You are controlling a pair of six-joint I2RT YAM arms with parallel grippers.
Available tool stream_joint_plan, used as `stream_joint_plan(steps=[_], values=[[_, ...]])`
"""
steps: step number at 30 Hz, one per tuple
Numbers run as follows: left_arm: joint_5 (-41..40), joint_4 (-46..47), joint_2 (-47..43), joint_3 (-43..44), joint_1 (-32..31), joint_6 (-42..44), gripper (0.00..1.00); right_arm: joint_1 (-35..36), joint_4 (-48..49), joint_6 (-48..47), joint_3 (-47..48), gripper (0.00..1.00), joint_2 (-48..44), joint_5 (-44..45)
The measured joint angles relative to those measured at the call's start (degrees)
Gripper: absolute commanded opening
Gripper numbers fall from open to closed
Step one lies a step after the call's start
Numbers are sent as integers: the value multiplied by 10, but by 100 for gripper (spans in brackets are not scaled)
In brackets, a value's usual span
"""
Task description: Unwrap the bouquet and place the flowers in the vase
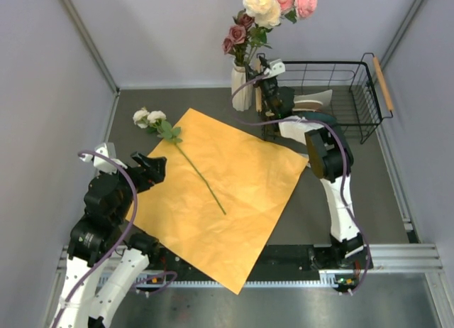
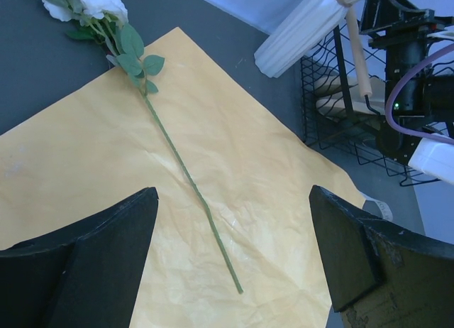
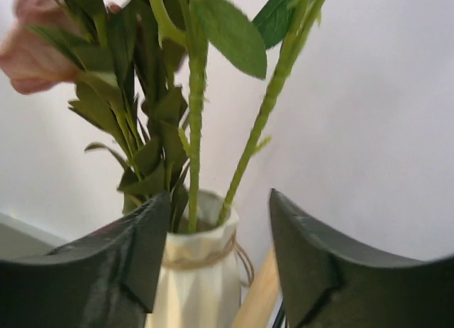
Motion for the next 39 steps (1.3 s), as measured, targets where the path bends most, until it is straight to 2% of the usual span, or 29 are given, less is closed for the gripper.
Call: stream_joint_plan(steps=[11,18,26,33,39], values=[[10,0,-11,0,0,-6,94,7,-75,-7,-97,99,-103,11],[32,-1,-3,-9,0,-9,96,26,-193,-30,-116,99,-235,31],[103,1,81,-28,0,-21,96,78,-297,-38,-260,99,-423,97],[130,4,164,-54,0,-65,95,109,-480,88,-293,99,-486,156],[180,11,306,-38,13,-84,91,156,-620,155,-293,99,-498,161]])
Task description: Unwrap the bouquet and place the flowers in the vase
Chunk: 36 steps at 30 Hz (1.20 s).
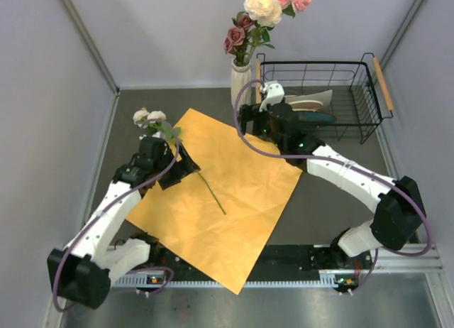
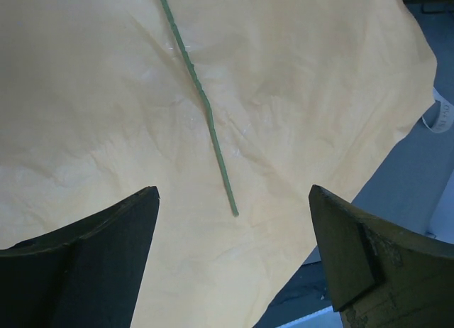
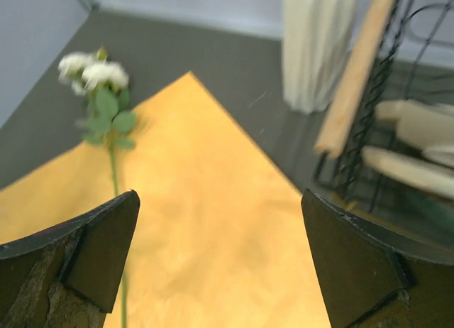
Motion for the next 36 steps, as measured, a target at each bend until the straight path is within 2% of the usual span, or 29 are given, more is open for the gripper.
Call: stream_joint_plan(steps=[4,8,11,13,18,21,25,34,36], values=[[43,37,81,2,49,-6,83,42,-63,30,-12,99,-9,-22],[78,122,114,-25,132,-17,74,44,-102,63,-42,99,-34,-49],[86,180,167,-26,164,-17,64,43,-119,77,-65,99,-54,-59],[93,201,216,-16,173,-13,58,42,-127,81,-77,99,-65,-63],[100,260,327,6,191,-9,57,42,-141,81,-94,99,-80,-62],[94,293,351,6,193,-9,54,42,-145,79,-98,99,-83,-61],[88,337,377,10,193,-12,45,42,-147,75,-101,99,-83,-61],[89,391,439,30,193,-20,38,42,-159,63,-101,99,-83,-59],[89,395,447,38,193,-21,29,42,-161,59,-101,99,-83,-59]])
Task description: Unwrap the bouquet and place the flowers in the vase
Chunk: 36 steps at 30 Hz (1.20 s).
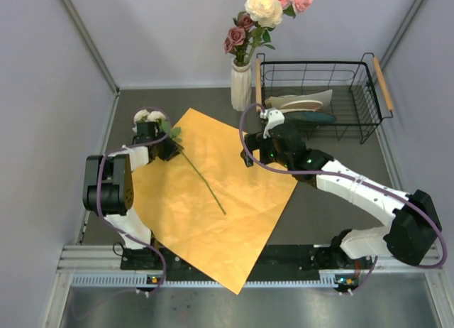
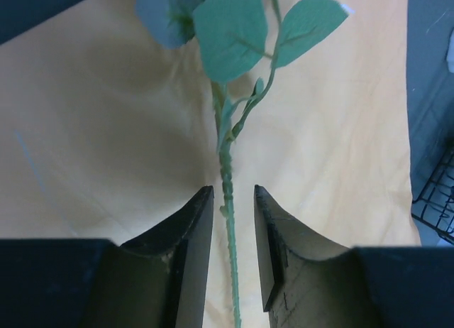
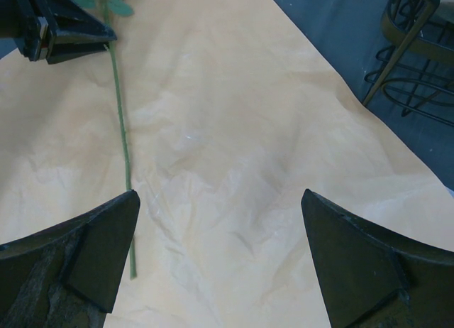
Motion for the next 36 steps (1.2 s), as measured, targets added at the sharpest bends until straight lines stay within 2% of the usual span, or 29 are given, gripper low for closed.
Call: stream_joint_plan(steps=[3,6,12,14,18,19,20,23,25,28,32,36], values=[[0,12,9,10,0,0,18,0,-4,-5,0,99,0,-3],[0,21,16,16,0,2,17,0,-8,-9,0,99,0,-4],[0,24,33,24,-2,2,18,0,-16,-14,0,99,0,-5],[0,23,35,26,-3,3,25,0,-18,-14,0,99,0,-6],[0,22,42,37,-5,5,25,0,-19,-14,0,99,0,-6],[0,23,44,39,-5,5,24,0,-19,-15,0,99,0,-6],[0,23,46,40,-6,5,16,0,-20,-15,0,99,0,-6],[0,23,50,40,-8,4,4,0,-23,-15,0,99,0,-6],[1,22,51,42,-8,4,0,0,-28,-16,0,99,-1,-6],[2,19,47,47,-12,11,0,0,-34,-22,0,99,-2,-10],[7,4,5,48,-33,36,0,-9,-40,-31,1,97,-5,-52],[29,-5,-104,48,-70,66,0,-38,-45,-35,10,97,-8,-124]])
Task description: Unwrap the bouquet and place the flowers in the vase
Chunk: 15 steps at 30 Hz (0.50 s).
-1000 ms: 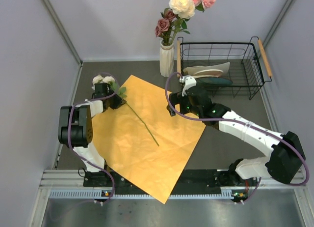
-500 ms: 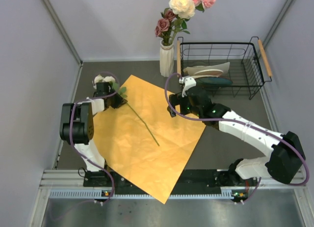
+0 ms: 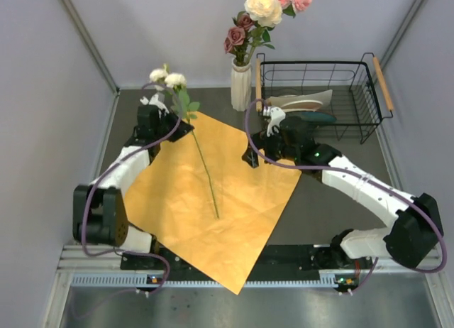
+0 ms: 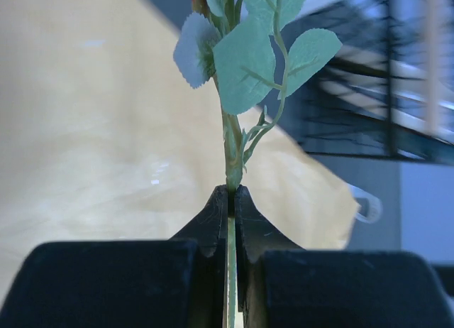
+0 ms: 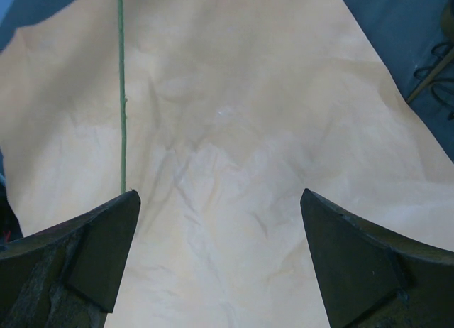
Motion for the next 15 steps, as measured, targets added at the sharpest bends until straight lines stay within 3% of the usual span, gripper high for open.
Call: stream_joint_plan(steps=[9,15], values=[[78,3,-321,-65,-36,46,0,-37,18,16,80,91,0,-176],[190,-19,-412,-122,-37,60,0,-35,119,80,162,78,49,-319]])
